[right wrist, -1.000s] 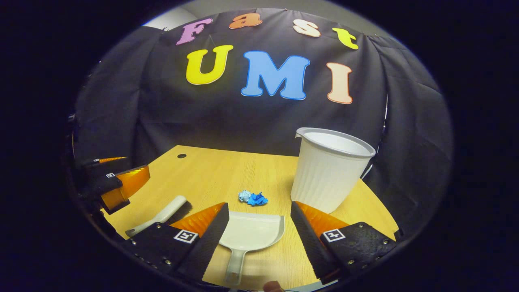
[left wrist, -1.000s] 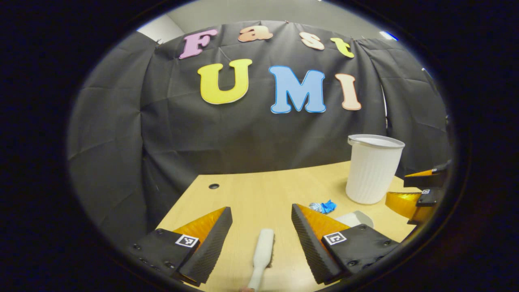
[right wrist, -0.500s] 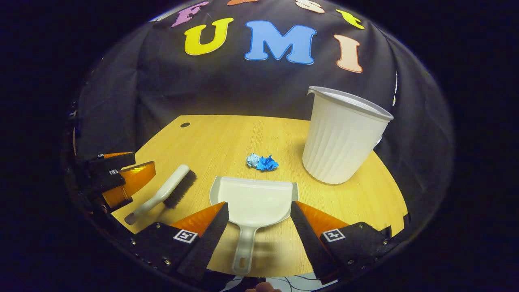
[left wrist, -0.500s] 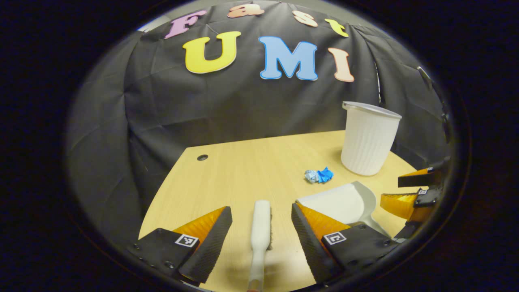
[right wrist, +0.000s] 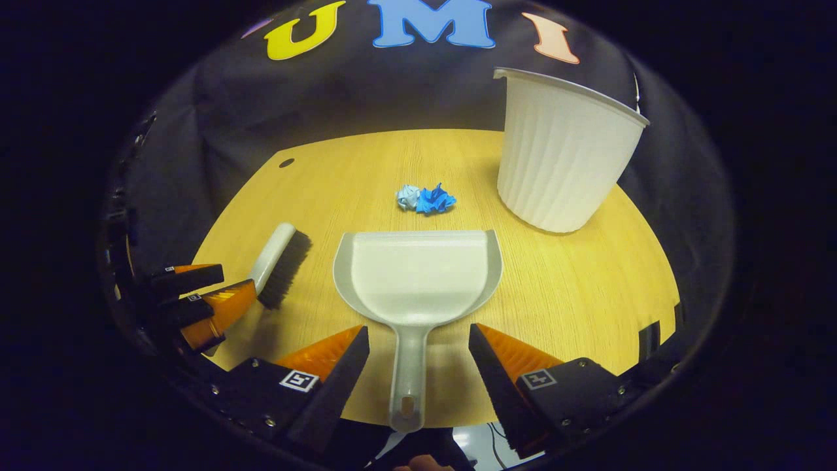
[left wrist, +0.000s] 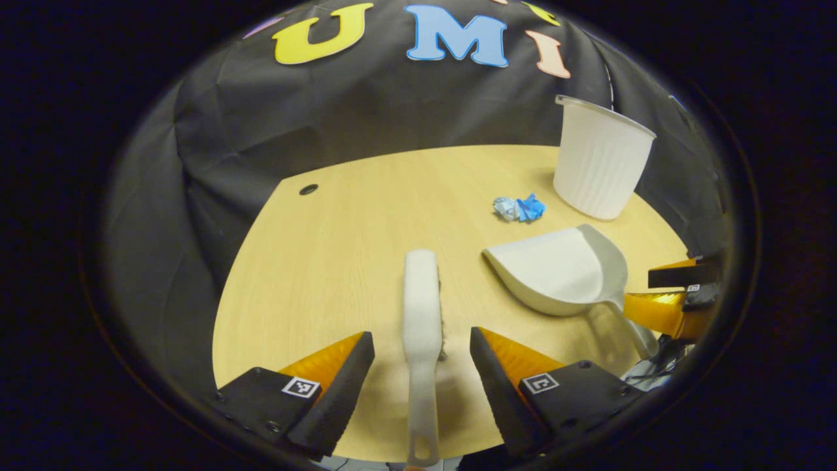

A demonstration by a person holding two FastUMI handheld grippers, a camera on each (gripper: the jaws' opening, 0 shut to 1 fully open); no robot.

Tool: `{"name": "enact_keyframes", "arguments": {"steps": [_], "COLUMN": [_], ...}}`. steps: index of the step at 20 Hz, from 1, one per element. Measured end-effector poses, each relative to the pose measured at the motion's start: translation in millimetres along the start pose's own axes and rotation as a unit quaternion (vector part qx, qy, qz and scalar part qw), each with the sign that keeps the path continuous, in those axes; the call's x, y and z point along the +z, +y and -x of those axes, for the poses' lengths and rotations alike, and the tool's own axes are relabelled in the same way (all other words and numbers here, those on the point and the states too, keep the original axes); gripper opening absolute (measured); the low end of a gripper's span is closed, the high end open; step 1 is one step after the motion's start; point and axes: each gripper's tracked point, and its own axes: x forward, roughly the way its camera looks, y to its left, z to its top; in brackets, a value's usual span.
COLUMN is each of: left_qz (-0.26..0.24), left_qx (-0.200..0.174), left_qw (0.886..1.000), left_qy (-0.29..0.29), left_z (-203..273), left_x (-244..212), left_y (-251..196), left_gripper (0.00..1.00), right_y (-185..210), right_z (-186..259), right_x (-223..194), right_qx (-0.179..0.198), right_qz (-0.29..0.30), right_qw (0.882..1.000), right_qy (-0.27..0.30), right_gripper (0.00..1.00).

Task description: Pick up the small broom and dustpan from the desktop, sweep the trash into the dustpan with the broom, and then empty the trash into the garbage bin.

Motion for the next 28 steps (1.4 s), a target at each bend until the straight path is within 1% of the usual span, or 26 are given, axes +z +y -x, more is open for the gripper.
{"name": "enact_keyframes", "arguments": {"steps": [4,6,7,9,11,12,15,16,17,18,19,20,21,23,24,25,26,27,28], "left_qz": [-0.006,0.003,0.009,0.017,0.019,0.019,0.021,0.023,0.024,0.024,0.024,0.024,0.024,0.020,0.016,0.016,0.017,0.019,0.020], "left_qx": [-0.006,-0.005,-0.003,-0.002,0.002,0.003,0.005,0.004,0.005,0.006,0.006,0.007,0.007,0.012,0.010,0.014,0.012,0.014,0.014], "left_qw": [0.999,0.999,0.998,0.997,0.996,0.996,0.994,0.994,0.994,0.994,0.993,0.993,0.993,0.993,0.993,0.993,0.993,0.993,0.993], "left_qy": [0.034,0.053,0.061,0.072,0.085,0.090,0.104,0.107,0.109,0.110,0.112,0.115,0.117,0.118,0.117,0.116,0.116,0.117,0.117], "left_z": [-9,-16,-17,-17,-20,-25,-31,-35,-37,-41,-43,-47,-48,-51,-52,-51,-53,-53,-54], "left_x": [-17,-24,-28,-31,-37,-39,-44,-45,-45,-45,-44,-45,-45,-44,-43,-42,-42,-41,-41], "left_y": [-2,-2,-1,3,6,6,6,5,4,4,2,2,2,2,2,5,6,5,5], "left_gripper": [0.99,0.99,0.96,0.99,0.94,0.96,0.96,0.99,0.99,0.91,0.88,0.85,0.78,0.77,0.69,0.66,0.62,0.58,0.54], "right_y": [-1,2,3,6,7,8,7,6,6,5,2,-3,-2,-3,-3,-5,-5,-5,-6], "right_z": [-19,-26,-30,-37,-45,-46,-61,-64,-66,-70,-73,-76,-76,-79,-81,-83,-83,-85,-82], "right_x": [-12,-16,-17,-20,-22,-23,-24,-25,-25,-25,-24,-25,-26,-30,-30,-28,-29,-29,-28], "right_qx": [0.003,0.008,0.010,0.014,0.012,0.013,0.011,0.009,0.008,0.007,0.002,-0.006,-0.004,-0.003,-0.001,-0.003,-0.001,0.003,0.005], "right_qz": [-0.012,-0.015,-0.016,-0.017,-0.016,-0.015,-0.015,-0.015,-0.015,-0.015,-0.012,-0.008,-0.003,0.000,-0.001,0.001,0.003,0.006,0.007], "right_qw": [0.999,0.999,0.998,0.997,0.997,0.996,0.995,0.995,0.995,0.995,0.995,0.995,0.995,0.994,0.995,0.995,0.995,0.994,0.995], "right_qy": [0.033,0.048,0.056,0.068,0.078,0.081,0.094,0.096,0.099,0.100,0.100,0.100,0.102,0.106,0.105,0.104,0.104,0.106,0.104], "right_gripper": [0.96,0.96,0.96,0.96,0.96,0.96,0.96,0.96,0.96,0.92,0.90,0.83,0.76,0.67,0.57,0.53,0.42,0.38,0.38]}}
